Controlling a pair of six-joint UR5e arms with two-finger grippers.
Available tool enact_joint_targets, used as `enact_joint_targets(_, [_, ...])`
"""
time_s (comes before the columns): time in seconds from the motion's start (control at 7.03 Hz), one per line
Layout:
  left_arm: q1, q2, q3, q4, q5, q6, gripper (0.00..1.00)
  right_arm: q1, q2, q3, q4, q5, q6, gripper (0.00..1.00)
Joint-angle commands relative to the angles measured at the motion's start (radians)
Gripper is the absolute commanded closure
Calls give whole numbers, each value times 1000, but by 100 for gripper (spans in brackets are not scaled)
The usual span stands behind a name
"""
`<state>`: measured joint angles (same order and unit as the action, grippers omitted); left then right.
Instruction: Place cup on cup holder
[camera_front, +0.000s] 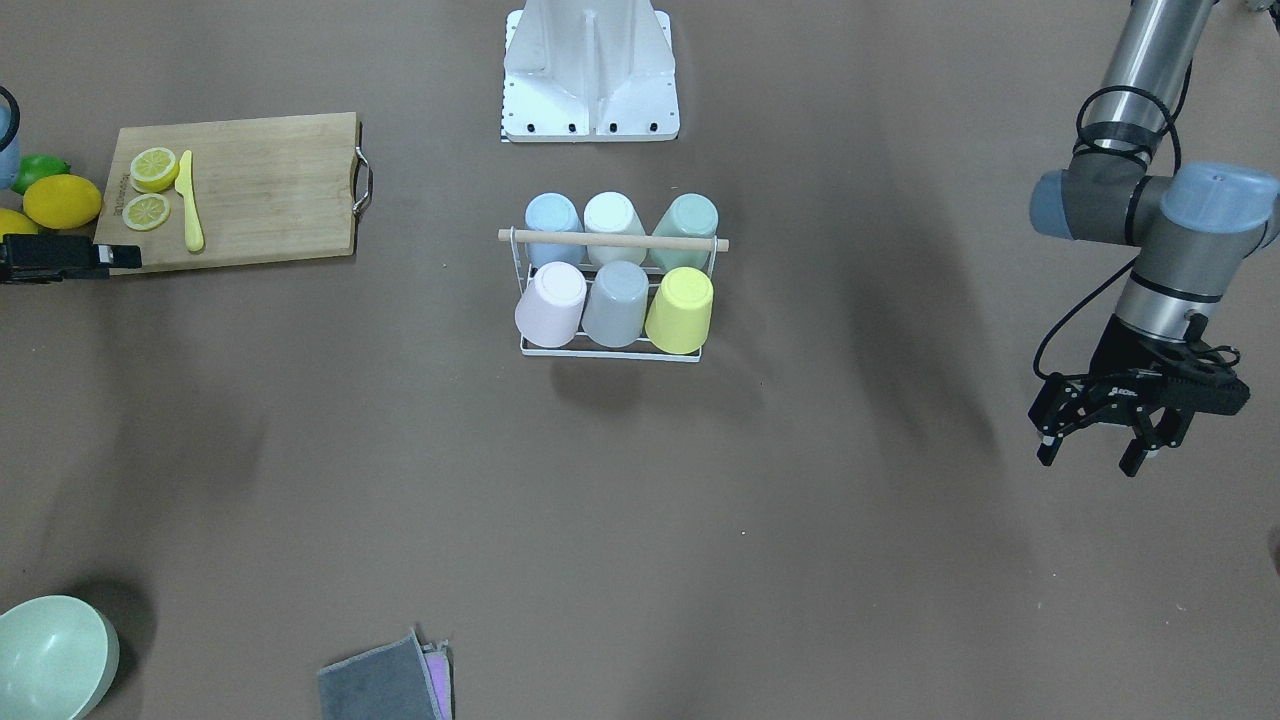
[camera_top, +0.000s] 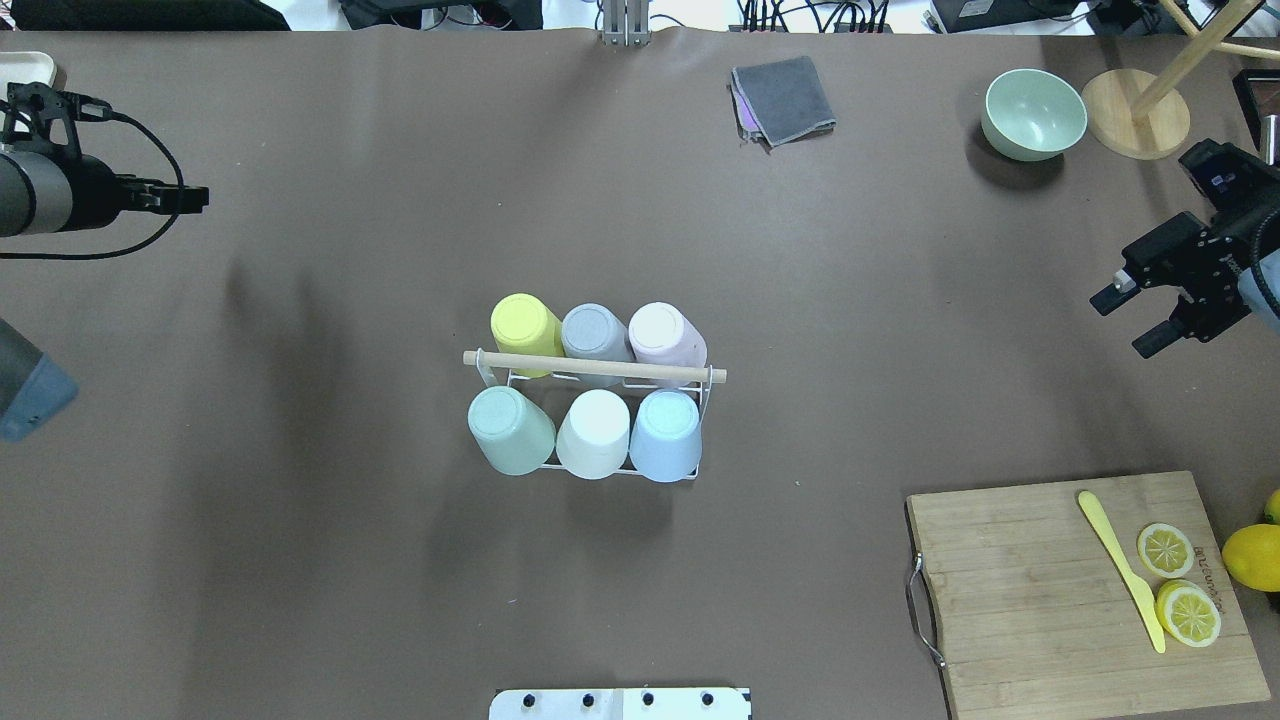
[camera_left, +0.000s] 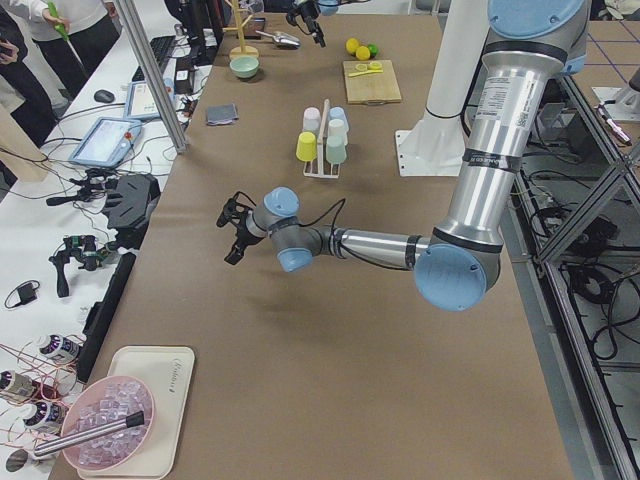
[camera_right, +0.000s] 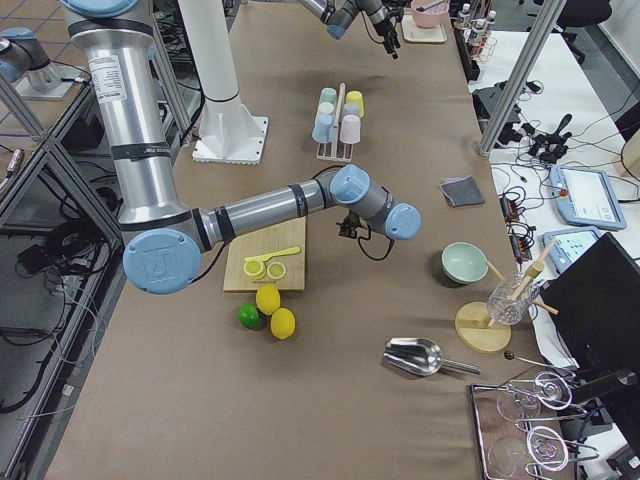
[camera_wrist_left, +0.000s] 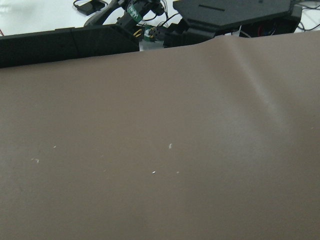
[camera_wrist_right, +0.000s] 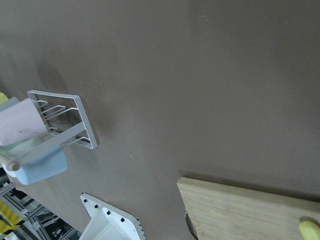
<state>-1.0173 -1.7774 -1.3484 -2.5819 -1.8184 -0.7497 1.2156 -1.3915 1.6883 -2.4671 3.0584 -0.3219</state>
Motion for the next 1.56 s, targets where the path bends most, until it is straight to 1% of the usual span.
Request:
enact_joint_targets(0.0, [-110, 38, 9, 75, -169, 136, 3, 13, -6, -1, -4, -142, 0, 1])
enact_joint_targets(0.14, [-169, 53, 11, 122, -249, 220, 3, 15, -3, 1, -1, -252, 0, 1])
enact_joint_targets(0.28, [-206, 80, 12, 143, -292, 280, 3, 16, 3, 7, 5, -402, 0, 0])
enact_joint_targets(0.43, [-246, 91, 12, 181, -333, 335, 3, 30, 3, 2, 5, -433, 1, 0])
enact_joint_targets(0.57, [-304, 107, 8, 221, -385, 402, 3, 38, 2, 2, 4, -435, 9, 0])
enact_joint_targets(0.71, [-331, 108, 6, 277, -415, 452, 3, 44, -4, 5, 5, -453, 70, 0])
enact_joint_targets(0.85, [-349, 114, 6, 328, -414, 501, 3, 45, -7, 10, 43, -580, 107, 0])
enact_joint_targets(1.0, [-381, 115, 0, 412, -415, 568, 3, 45, -30, 16, 116, -737, 124, 0])
enact_joint_targets(1.14, [-400, 115, -1, 466, -415, 596, 3, 45, -65, 39, 223, -863, 194, 0])
enact_joint_targets(1.28, [-424, 119, -5, 517, -415, 596, 3, 44, -123, 36, 413, -912, 217, 0])
enact_joint_targets(1.42, [-438, 119, -15, 592, -414, 595, 3, 44, -164, 34, 550, -914, 219, 0])
